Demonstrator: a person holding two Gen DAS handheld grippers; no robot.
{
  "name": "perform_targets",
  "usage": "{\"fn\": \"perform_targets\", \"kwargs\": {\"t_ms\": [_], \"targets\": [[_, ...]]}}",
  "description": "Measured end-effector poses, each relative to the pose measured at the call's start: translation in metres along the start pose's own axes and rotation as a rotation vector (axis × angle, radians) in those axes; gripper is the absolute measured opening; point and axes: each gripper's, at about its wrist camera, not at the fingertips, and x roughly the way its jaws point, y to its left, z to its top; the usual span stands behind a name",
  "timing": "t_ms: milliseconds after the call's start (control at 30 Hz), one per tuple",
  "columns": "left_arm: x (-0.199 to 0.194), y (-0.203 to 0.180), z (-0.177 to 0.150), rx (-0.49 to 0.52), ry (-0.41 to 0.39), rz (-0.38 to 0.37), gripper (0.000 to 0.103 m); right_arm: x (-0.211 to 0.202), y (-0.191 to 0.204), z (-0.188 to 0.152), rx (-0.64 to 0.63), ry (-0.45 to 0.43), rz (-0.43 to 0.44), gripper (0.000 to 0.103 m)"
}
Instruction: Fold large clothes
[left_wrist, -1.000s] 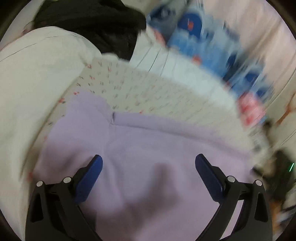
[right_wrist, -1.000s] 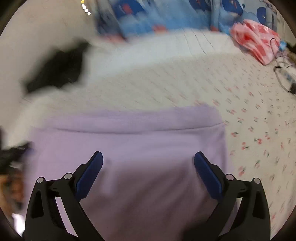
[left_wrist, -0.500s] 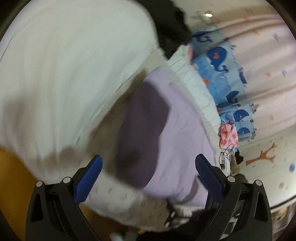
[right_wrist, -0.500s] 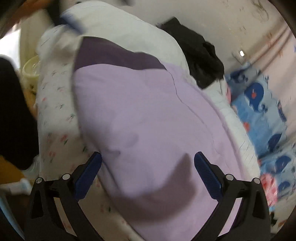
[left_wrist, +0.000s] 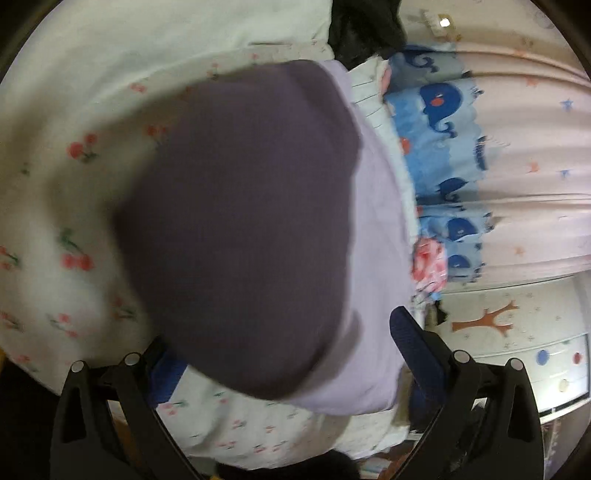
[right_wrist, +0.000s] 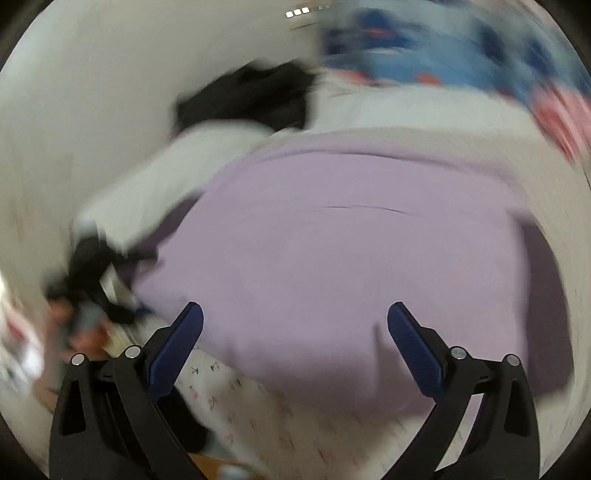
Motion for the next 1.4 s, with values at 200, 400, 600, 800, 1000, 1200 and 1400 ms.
{"fn": "perform_targets", "kwargs": {"t_ms": [200,400,600,800,1000,1200,1400], "targets": [[0.003,0.008,0.004,-0.052,-0.064,-0.022,0.096,-0.045,-0.161,-0.04,0.581,-0.043,0.086,0.096],[0.019,0.002,0.005,-0.022,-0.035,0.064,0.096,-0.014,-0.176,-0.042,0.657,-0.047,0.207,0.096],[0.023,0.004,0.015,-0.091,-0.052,0.097,0.087,0.0,-0.197,-0.055,0.778,-0.126,0.186,0.044],[0.016,-0.025,0.008,0.013,-0.03,0.12,0.039,-0.031,-0.167,-0.037,0.593,-0.181,0.217,0.026],[-0.026,-0.053,-0.034,0.108,-0.052,0.037,0.037,-0.098,-0.135,-0.058,0.486,-0.215,0.207,0.028],[-0.01,0.002,-0.046,-0.022,-0.042,0.075,0.067,-0.105,-0.176,-0.125,0.627,-0.092,0.03,0.047],[-0.009,-0.012,-0.041,0.045,-0.141,0.106,0.09,-0.138,-0.093,-0.056,0.247,-0.241,-0.233,0.055]]}}
